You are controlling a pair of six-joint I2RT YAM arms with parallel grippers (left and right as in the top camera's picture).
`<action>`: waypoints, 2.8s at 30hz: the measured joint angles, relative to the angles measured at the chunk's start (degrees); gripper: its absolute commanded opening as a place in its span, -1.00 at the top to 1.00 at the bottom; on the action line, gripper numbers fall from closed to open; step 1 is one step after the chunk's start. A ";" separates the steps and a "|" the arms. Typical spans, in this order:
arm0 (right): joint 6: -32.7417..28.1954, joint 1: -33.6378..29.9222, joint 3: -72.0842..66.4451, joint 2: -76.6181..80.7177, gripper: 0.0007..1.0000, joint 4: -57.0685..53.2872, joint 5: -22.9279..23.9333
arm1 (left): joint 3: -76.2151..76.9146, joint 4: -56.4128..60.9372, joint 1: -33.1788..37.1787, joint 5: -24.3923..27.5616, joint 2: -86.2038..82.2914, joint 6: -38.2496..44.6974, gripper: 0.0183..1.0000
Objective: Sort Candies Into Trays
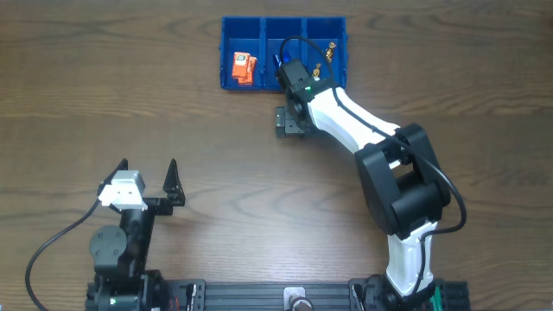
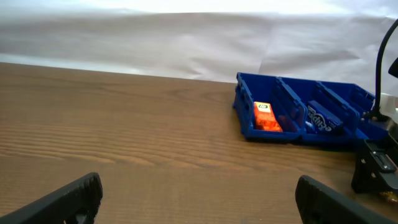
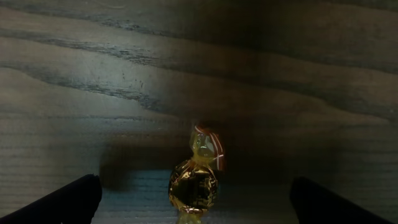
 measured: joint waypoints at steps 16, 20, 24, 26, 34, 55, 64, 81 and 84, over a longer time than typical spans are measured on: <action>0.55 0.00 0.00 0.00 0.04 0.31 -1.05 | 0.00 0.00 0.00 -0.02 0.00 0.00 -1.00; 0.55 0.00 0.00 0.00 0.07 0.39 -1.09 | 0.00 0.00 0.00 -0.02 0.00 0.00 -1.00; 0.57 0.00 0.00 0.00 0.17 0.42 -1.11 | 0.00 0.02 0.00 -0.02 0.00 0.00 -1.00; 0.55 0.00 0.00 0.00 0.25 0.42 -1.16 | 0.00 0.00 0.00 0.00 0.00 0.00 -1.00; 0.55 0.00 0.00 0.02 0.36 0.42 -1.22 | 0.00 0.02 0.00 -0.02 0.00 0.00 -1.00; 0.55 0.00 0.00 0.04 0.73 1.77 -1.22 | 0.00 0.00 0.00 -0.02 0.00 0.00 -1.00; 0.11 -0.68 -0.39 -9.44 0.79 2.82 2.80 | 0.00 0.02 0.00 -0.02 0.00 0.00 -1.00; -7.52 -6.32 0.04 -16.22 0.75 20.26 10.88 | 0.00 0.00 0.00 -0.02 0.00 0.00 -0.99; -7.65 -6.32 0.04 -15.26 0.74 21.64 11.04 | 0.00 0.00 0.00 0.00 0.00 0.00 -1.00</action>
